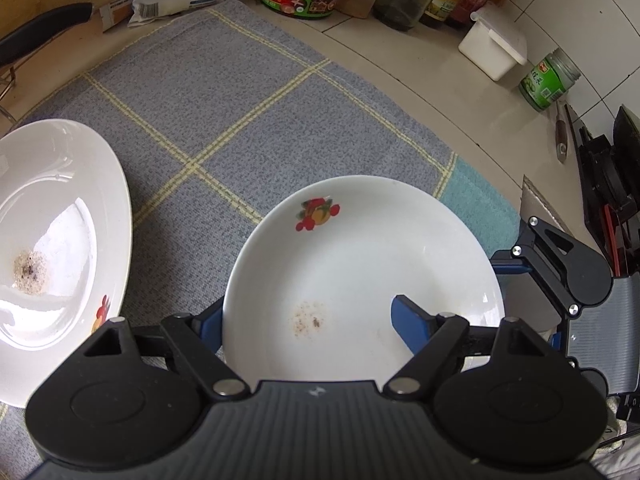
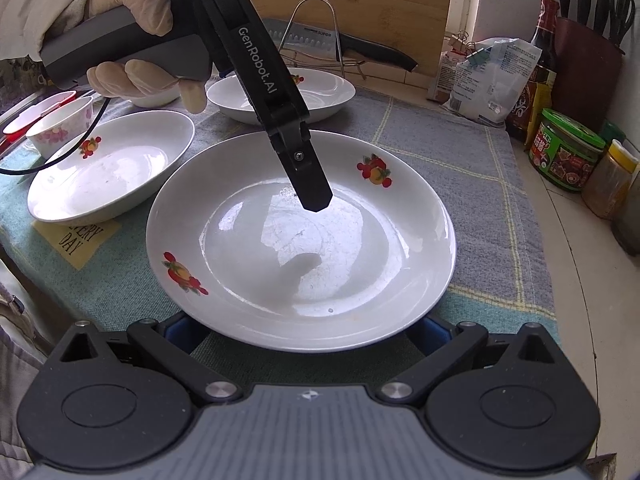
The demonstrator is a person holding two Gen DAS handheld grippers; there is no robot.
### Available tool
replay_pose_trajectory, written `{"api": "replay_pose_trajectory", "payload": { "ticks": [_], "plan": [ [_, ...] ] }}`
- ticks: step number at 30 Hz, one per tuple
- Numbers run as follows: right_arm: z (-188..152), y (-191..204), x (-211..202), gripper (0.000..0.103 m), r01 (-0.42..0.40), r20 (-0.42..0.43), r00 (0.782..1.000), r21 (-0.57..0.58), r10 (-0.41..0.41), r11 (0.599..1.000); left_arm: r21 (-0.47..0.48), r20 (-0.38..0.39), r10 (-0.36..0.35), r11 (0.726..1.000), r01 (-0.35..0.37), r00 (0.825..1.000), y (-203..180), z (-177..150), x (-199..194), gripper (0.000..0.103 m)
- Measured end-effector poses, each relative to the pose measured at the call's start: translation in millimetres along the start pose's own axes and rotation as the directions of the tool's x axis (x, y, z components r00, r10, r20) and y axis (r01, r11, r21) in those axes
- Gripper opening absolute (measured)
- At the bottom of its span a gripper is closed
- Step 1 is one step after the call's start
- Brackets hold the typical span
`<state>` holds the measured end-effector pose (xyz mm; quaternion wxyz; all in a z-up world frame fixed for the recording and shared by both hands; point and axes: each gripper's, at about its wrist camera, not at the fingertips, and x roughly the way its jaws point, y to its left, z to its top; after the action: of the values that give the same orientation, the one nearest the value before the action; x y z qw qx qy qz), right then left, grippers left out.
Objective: Organize plates and bowls
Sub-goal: 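Lift the flowered plate off the towel with the left gripper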
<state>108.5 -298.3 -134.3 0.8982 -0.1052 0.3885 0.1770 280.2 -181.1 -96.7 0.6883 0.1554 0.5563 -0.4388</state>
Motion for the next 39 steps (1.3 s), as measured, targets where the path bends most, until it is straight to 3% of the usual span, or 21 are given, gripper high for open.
{"api": "replay_pose_trajectory", "payload": {
  "ticks": [9, 25, 39],
  "plan": [
    [7.8, -8.9, -0.8, 0.103, 0.021, 0.001, 1.0, 0.003, -0.021, 1.0, 0.001, 0.04, -0.008, 1.0, 0.008, 0.999, -0.6, 13.3, -7.0, 0.082],
    [28.1, -53.5, 16.2, 0.103, 0.118, 0.009, 0.993, -0.016, -0.118, 0.993, 0.015, 0.139, -0.007, 1.0, 0.005, 0.99, 4.9, 70.7, 6.4, 0.083],
    [26.8, -74.8, 33.5, 0.103, 0.145, -0.025, 0.989, 0.012, -0.144, 0.989, 0.022, 0.153, 0.002, 1.0, -0.005, 0.988, 3.7, 88.7, 33.3, 0.084]
  ]
}}
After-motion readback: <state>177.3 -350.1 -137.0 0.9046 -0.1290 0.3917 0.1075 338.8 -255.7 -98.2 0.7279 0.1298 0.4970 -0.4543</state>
